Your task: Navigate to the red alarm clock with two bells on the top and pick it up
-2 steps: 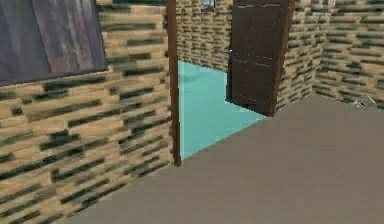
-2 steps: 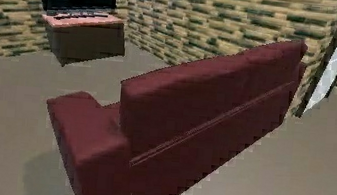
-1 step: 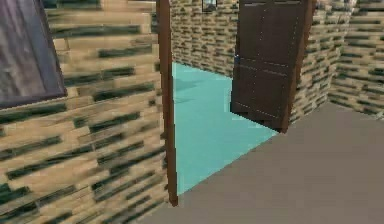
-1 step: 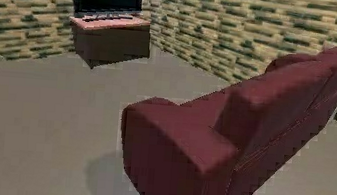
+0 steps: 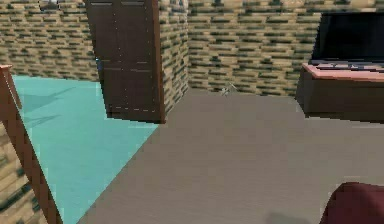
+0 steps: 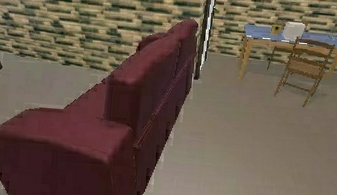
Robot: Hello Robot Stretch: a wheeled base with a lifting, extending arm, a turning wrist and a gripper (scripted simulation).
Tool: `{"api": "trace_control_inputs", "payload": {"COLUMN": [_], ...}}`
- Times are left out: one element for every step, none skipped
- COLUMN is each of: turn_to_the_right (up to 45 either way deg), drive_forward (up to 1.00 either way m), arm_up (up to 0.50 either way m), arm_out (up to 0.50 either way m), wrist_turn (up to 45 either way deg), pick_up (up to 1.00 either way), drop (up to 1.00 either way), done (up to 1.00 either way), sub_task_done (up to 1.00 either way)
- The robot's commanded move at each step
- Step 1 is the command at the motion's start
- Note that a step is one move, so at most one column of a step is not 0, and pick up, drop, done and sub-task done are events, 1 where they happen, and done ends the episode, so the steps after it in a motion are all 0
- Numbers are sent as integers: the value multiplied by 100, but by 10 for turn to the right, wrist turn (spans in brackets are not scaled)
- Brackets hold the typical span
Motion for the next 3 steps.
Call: {"api": "trace_control_inputs", "payload": {"turn_to_the_right": [0, 60, 0], "drive_forward": [100, 0, 5], "arm_up": [0, 0, 0], "arm_out": [0, 0, 0], "wrist_turn": [0, 0, 0], "pick_up": [0, 0, 0], "drop": [0, 0, 0], "done": [0, 0, 0], "sub_task_done": [0, 0, 0]}}
